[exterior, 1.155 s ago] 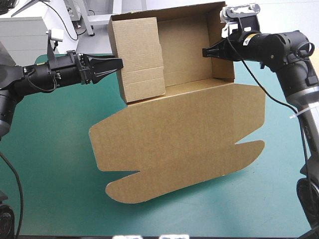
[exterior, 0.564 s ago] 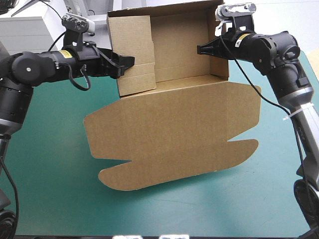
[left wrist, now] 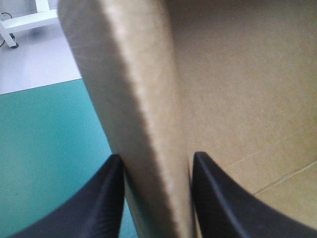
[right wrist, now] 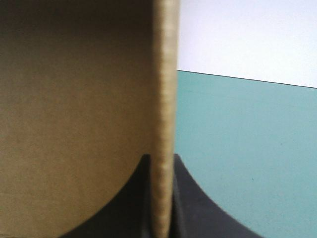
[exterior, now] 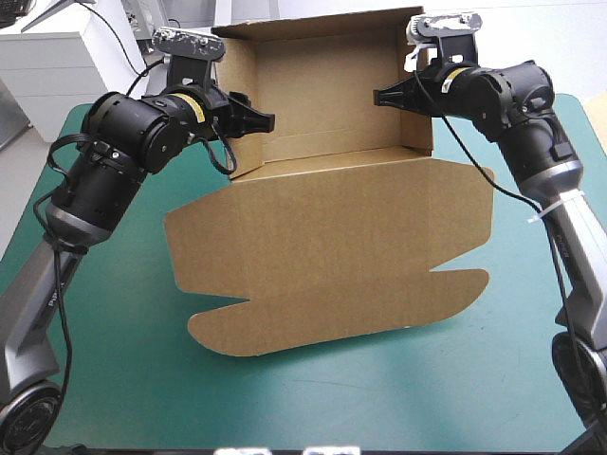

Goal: Fold the box

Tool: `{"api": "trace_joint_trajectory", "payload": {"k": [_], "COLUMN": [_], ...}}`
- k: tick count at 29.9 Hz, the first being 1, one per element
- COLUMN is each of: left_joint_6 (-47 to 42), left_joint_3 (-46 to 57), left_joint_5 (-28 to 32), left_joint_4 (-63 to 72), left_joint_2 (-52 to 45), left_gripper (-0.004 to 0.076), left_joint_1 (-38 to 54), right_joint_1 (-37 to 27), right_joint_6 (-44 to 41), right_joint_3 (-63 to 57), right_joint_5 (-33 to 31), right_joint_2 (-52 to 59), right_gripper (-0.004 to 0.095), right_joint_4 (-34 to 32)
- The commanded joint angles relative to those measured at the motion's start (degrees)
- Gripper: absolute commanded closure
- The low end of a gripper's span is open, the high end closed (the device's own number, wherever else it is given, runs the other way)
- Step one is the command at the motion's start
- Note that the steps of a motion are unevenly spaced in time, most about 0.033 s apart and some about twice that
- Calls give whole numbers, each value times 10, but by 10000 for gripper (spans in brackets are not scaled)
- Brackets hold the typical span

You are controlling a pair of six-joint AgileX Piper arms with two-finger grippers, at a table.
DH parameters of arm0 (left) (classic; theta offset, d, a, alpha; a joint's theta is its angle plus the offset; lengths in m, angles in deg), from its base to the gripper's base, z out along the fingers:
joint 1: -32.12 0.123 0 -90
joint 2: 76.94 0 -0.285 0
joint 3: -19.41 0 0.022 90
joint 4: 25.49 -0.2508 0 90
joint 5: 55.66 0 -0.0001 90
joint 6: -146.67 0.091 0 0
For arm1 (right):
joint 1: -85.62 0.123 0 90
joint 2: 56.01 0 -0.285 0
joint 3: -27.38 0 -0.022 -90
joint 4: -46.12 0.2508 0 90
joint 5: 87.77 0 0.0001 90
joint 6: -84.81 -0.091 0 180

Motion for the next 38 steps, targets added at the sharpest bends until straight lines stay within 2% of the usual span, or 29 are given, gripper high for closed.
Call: {"api": "trace_joint_trajectory", "payload": {"k": [1, 4, 6, 14, 21, 28, 31, 34, 38], "left_joint_6": [-26, -26, -25, -19, 10, 35, 39, 81, 112], "left_joint_3": [-18, -18, -18, -18, -18, -18, -18, -18, -18], "left_joint_5": [70, 70, 68, 50, 1, -15, -34, -60, -97], "left_joint_4": [17, 17, 17, 13, 20, 16, 40, 109, 174], "left_joint_2": [-20, -15, -10, 35, 99, 142, 163, 188, 215], "left_gripper": [580, 692, 731, 731, 731, 731, 731, 731, 731], "left_joint_1": [-10, -10, -10, -9, -4, -2, 15, 42, 70], "right_joint_1": [7, 7, 7, 7, 7, 7, 7, 4, 2], "right_joint_6": [-10, -10, -9, 49, 57, 50, 50, 50, 48], "right_joint_3": [18, 18, 18, 18, 18, 18, 18, 18, 18], "right_joint_5": [57, 62, 62, -11, -100, -131, -166, -194, -201], "right_joint_2": [25, 25, 25, 22, -16, -85, -109, -127, -141], "right_gripper": [923, 923, 923, 923, 924, 924, 924, 924, 924], "right_joint_4": [32, 36, 36, 31, 20, 24, 24, 29, 37]}}
